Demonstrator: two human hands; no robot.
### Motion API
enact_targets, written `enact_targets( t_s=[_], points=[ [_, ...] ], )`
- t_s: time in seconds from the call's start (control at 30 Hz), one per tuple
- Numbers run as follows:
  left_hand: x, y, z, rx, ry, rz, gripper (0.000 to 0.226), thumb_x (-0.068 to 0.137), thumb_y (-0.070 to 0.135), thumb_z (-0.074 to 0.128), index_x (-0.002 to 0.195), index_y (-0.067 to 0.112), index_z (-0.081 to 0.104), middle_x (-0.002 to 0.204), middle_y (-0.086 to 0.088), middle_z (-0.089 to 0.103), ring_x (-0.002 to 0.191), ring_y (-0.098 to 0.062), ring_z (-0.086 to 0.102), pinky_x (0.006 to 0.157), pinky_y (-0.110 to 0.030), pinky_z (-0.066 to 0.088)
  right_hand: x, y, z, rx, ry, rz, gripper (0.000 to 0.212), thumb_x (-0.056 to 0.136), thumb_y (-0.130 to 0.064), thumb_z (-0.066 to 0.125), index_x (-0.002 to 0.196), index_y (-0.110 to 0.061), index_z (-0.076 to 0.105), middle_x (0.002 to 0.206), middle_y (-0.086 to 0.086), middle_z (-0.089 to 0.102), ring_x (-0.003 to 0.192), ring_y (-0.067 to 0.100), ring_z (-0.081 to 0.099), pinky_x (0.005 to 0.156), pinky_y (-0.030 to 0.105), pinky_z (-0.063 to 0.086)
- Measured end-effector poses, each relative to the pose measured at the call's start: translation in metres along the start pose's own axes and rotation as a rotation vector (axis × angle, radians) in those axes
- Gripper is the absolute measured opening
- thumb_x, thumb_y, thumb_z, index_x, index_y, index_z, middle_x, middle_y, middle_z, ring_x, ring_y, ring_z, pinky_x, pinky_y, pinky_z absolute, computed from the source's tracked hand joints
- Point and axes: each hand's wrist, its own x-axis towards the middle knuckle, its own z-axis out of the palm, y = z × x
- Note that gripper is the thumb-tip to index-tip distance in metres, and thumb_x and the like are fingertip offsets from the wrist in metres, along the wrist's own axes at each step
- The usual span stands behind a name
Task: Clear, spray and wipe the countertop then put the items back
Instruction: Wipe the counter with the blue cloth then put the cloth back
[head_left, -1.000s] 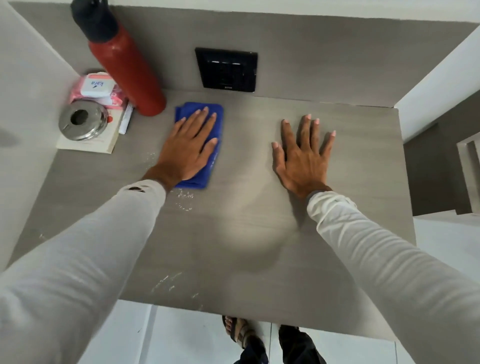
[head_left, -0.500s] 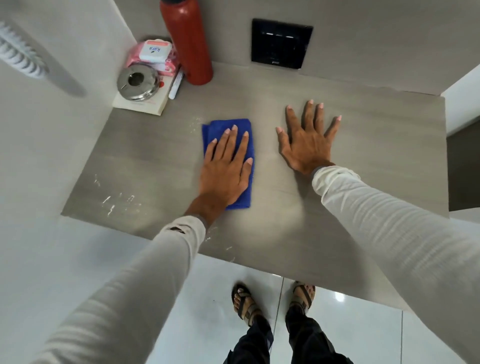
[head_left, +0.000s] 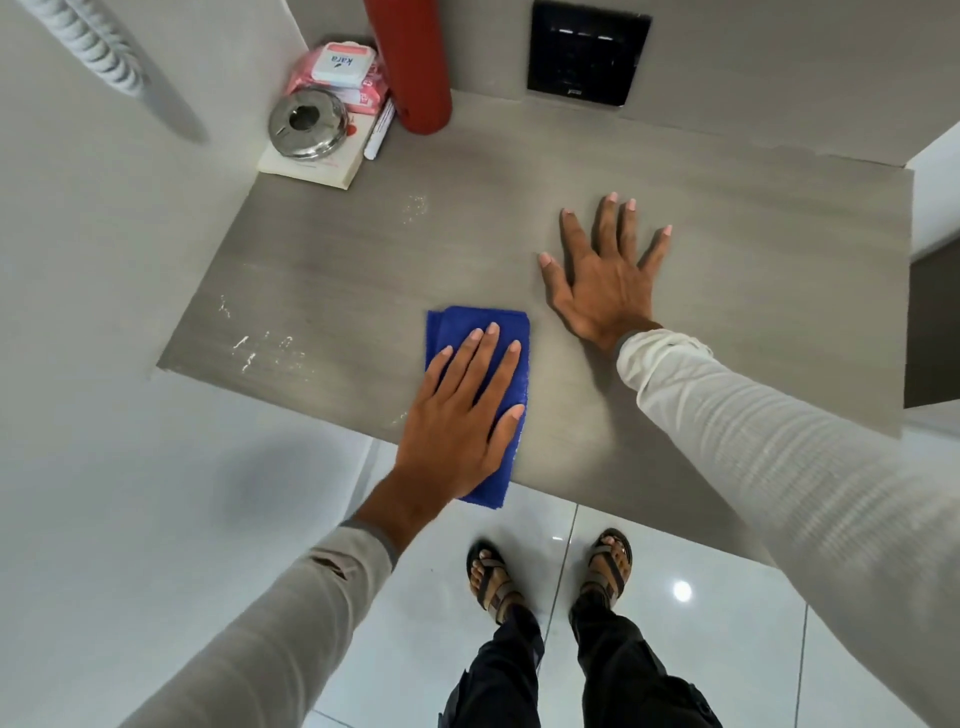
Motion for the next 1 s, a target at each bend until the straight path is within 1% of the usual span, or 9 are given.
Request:
enact_targets(
  t_s=[0.07, 0.2, 0.33, 0.43, 0.57, 0.67, 0.87, 1.0],
  points=[
    [0.002, -0.022, -0.002, 0.012, -0.015, 0.117, 0.06, 0.103, 0.046, 0.025, 0.156, 0.019, 0.014, 0.164, -0.005, 0.014, 0.153, -0.02, 0.012, 0.121, -0.044, 0.023, -0.002, -0.004, 0.0, 0.008, -0.003, -0.011, 0.067, 0.1, -0.061, 0.022, 0.158, -0.029, 0.019, 0.168, 0.017, 0.002, 0.156, 0.037, -0.003, 0.116, 0.073, -0.001],
    [0.012, -0.066, -0.007, 0.036, -0.063, 0.322, 0.063, 0.102, 0.047, 0.027, 0.156, 0.02, 0.008, 0.166, -0.002, 0.005, 0.153, -0.017, 0.005, 0.123, -0.042, 0.019, -0.005, -0.009, 0.002, -0.001, -0.013, -0.037, 0.067, 0.1, -0.061, 0.023, 0.159, -0.029, 0.018, 0.168, 0.017, 0.002, 0.156, 0.036, -0.003, 0.116, 0.073, -0.001],
    [0.029, -0.103, -0.01, 0.056, -0.079, 0.417, 0.063, 0.103, 0.047, 0.027, 0.156, 0.02, 0.007, 0.166, -0.002, 0.003, 0.153, -0.018, 0.005, 0.123, -0.043, 0.019, -0.005, -0.008, 0.004, -0.004, -0.013, -0.028, 0.068, 0.099, -0.063, 0.024, 0.159, -0.031, 0.016, 0.168, 0.016, 0.002, 0.156, 0.034, -0.003, 0.117, 0.072, -0.002],
    [0.05, -0.127, -0.012, 0.059, -0.069, 0.4, 0.062, 0.103, 0.046, 0.026, 0.156, 0.02, 0.008, 0.166, -0.001, 0.003, 0.153, -0.018, 0.005, 0.123, -0.043, 0.02, -0.004, -0.008, 0.007, -0.021, 0.012, -0.031, 0.069, 0.099, -0.064, 0.025, 0.159, -0.032, 0.016, 0.168, 0.015, 0.003, 0.156, 0.035, 0.0, 0.117, 0.072, 0.001],
    [0.093, -0.154, -0.016, 0.043, -0.037, 0.295, 0.059, 0.104, 0.043, 0.026, 0.156, 0.018, 0.013, 0.165, -0.003, 0.01, 0.153, -0.019, 0.009, 0.122, -0.042, 0.02, -0.001, -0.008, 0.012, -0.034, 0.051, -0.027, 0.069, 0.098, -0.066, 0.024, 0.159, -0.033, 0.017, 0.169, 0.014, 0.006, 0.156, 0.035, 0.003, 0.118, 0.07, 0.004],
    [0.126, -0.166, -0.017, 0.047, -0.035, 0.264, 0.059, 0.104, 0.044, 0.024, 0.155, 0.016, 0.016, 0.165, -0.005, 0.013, 0.152, -0.02, 0.012, 0.123, -0.041, 0.018, 0.003, -0.007, 0.016, -0.047, 0.071, -0.022, 0.071, 0.097, -0.068, 0.022, 0.159, -0.034, 0.016, 0.169, 0.013, 0.007, 0.156, 0.036, 0.005, 0.118, 0.07, 0.005],
    [0.177, -0.173, -0.019, 0.034, -0.051, 0.206, 0.061, 0.102, 0.045, 0.021, 0.155, 0.015, 0.019, 0.163, -0.008, 0.018, 0.152, -0.024, 0.016, 0.123, -0.042, 0.018, 0.021, -0.009, 0.018, -0.085, 0.088, -0.01, 0.075, 0.094, -0.074, 0.018, 0.159, -0.036, 0.014, 0.169, 0.011, 0.008, 0.156, 0.035, 0.006, 0.117, 0.071, 0.007],
    [0.191, -0.167, -0.014, 0.019, -0.027, 0.117, 0.06, 0.102, 0.043, 0.026, 0.154, 0.014, 0.021, 0.163, -0.01, 0.019, 0.151, -0.026, 0.019, 0.122, -0.043, 0.02, 0.029, -0.011, 0.019, -0.092, 0.096, 0.003, 0.077, 0.092, -0.076, 0.016, 0.158, -0.037, 0.013, 0.169, 0.01, 0.009, 0.156, 0.035, 0.006, 0.117, 0.071, 0.006]
  ],
)
